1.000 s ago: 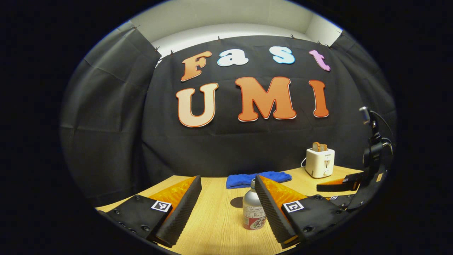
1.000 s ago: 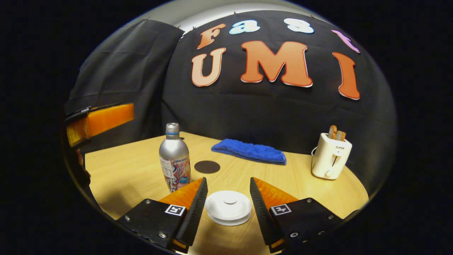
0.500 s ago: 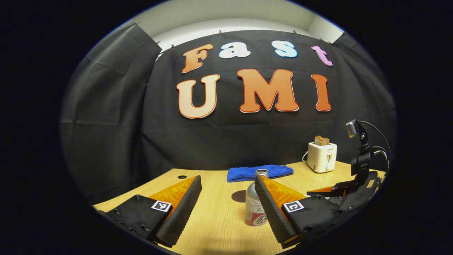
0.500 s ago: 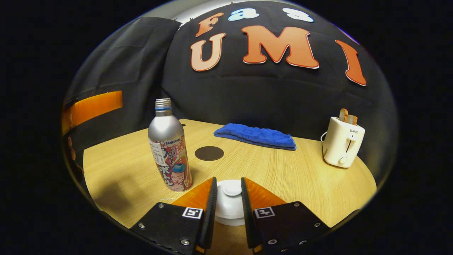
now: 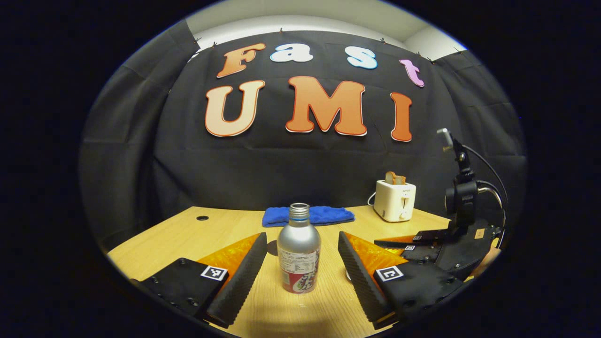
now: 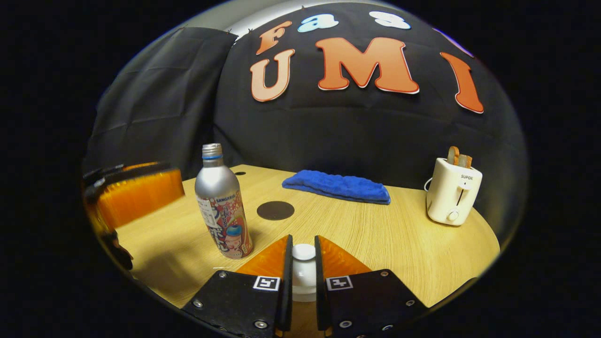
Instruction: Open the teacup lid with one hand, grasp the water bottle and pour water into the teacup with the other hand; after pouring, place the water bottle on the coaster and then close the teacup lid.
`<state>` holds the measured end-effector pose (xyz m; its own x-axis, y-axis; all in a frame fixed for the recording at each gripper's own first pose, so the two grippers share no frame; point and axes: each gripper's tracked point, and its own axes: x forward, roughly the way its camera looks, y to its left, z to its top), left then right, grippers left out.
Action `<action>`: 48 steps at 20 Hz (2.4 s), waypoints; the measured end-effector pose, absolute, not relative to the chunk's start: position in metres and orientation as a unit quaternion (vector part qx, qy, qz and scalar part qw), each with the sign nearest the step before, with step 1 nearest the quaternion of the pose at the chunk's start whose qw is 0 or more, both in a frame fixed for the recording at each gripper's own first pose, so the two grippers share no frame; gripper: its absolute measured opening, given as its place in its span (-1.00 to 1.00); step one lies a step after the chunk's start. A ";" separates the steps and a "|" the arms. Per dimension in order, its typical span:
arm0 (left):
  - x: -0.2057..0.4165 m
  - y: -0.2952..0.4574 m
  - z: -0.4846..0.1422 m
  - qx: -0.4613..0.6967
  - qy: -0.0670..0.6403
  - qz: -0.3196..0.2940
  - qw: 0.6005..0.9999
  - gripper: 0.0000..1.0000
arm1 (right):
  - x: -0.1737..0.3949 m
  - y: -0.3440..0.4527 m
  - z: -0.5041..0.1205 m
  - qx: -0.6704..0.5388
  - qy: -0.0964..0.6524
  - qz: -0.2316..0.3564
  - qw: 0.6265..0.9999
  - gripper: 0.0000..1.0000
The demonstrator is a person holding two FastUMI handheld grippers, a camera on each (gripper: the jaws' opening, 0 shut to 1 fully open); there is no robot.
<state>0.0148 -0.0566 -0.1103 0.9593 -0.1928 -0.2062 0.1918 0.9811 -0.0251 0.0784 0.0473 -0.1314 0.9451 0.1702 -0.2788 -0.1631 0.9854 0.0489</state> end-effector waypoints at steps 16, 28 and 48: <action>0.060 -0.057 -0.194 0.008 0.195 -0.052 0.979 0.98 | 0.042 -0.021 -0.072 0.026 0.074 0.031 0.996 -0.57; 0.073 -0.048 -0.192 0.097 0.208 -0.040 0.973 0.64 | 0.019 -0.056 -0.073 0.047 0.061 0.007 0.997 -0.58; 0.064 -0.036 -0.184 0.487 0.176 -0.077 0.852 0.63 | 0.007 -0.119 -0.069 0.055 0.053 -0.049 0.996 -0.58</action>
